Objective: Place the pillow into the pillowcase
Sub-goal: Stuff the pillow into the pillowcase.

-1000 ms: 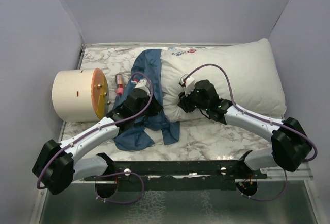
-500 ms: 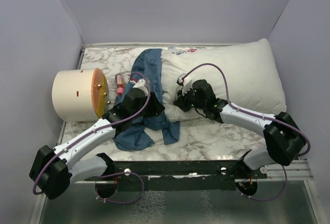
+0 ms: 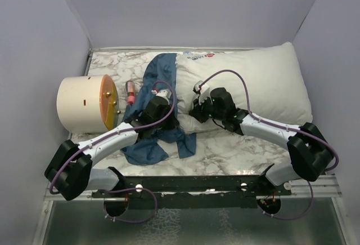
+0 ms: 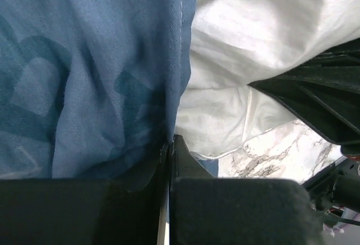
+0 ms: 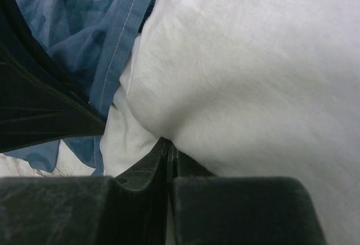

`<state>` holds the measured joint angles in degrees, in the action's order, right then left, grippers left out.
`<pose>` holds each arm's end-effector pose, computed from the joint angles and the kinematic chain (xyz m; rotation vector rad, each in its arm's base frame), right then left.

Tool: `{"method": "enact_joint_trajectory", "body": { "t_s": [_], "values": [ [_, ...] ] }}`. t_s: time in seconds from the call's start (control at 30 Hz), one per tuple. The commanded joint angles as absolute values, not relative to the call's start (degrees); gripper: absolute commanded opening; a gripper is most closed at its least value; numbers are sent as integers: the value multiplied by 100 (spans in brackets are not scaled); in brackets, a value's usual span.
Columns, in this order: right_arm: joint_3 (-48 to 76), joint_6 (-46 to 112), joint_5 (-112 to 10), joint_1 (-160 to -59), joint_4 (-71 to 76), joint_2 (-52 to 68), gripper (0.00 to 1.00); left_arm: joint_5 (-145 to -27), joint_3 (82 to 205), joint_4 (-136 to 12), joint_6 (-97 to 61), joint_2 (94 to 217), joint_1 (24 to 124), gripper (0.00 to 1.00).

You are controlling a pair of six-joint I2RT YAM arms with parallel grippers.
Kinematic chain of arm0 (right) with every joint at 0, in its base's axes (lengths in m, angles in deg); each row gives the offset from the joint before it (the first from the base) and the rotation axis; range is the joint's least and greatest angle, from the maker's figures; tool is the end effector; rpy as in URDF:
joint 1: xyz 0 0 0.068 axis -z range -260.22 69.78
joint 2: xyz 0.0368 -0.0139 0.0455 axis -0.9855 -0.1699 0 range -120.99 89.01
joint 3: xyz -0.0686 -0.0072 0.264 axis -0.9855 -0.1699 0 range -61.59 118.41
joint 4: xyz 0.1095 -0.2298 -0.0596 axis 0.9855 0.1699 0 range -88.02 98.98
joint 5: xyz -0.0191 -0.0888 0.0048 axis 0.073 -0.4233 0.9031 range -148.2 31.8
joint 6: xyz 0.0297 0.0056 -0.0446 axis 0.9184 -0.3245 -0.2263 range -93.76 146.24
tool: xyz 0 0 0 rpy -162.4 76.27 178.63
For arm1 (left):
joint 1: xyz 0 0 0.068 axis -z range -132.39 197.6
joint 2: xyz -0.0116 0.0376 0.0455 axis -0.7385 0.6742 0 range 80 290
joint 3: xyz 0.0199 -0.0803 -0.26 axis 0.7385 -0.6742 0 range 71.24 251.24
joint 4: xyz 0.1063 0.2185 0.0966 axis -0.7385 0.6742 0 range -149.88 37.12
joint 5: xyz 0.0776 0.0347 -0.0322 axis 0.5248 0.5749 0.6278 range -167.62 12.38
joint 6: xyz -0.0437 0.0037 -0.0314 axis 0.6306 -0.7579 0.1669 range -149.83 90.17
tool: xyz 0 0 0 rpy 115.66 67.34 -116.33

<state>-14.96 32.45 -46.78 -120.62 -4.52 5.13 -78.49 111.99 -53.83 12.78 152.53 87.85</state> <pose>0.2366 0.2107 0.2198 -0.7560 2.0382 0.6879 0.2035 -0.1730 0.2200 -0.0399 2.3541 -0.7762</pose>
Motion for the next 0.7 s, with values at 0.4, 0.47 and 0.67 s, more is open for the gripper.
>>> {"method": "enact_joint_trajectory", "body": {
  "t_s": [0.4, 0.47, 0.67],
  "values": [
    [-170, 3159, -4433, -12021, -792, -753, 3, -9839, 11846, -6072, 1495, 15231, 8977, 0],
    [-105, 3232, -4321, -11993, -793, -775, 3, -9728, 11676, -6241, 1477, 15408, 8968, 0],
    [-698, 3132, -3691, -11823, -773, 211, 10, -9547, 11147, -6657, 1442, 15782, 8773, 0]
  ]
}}
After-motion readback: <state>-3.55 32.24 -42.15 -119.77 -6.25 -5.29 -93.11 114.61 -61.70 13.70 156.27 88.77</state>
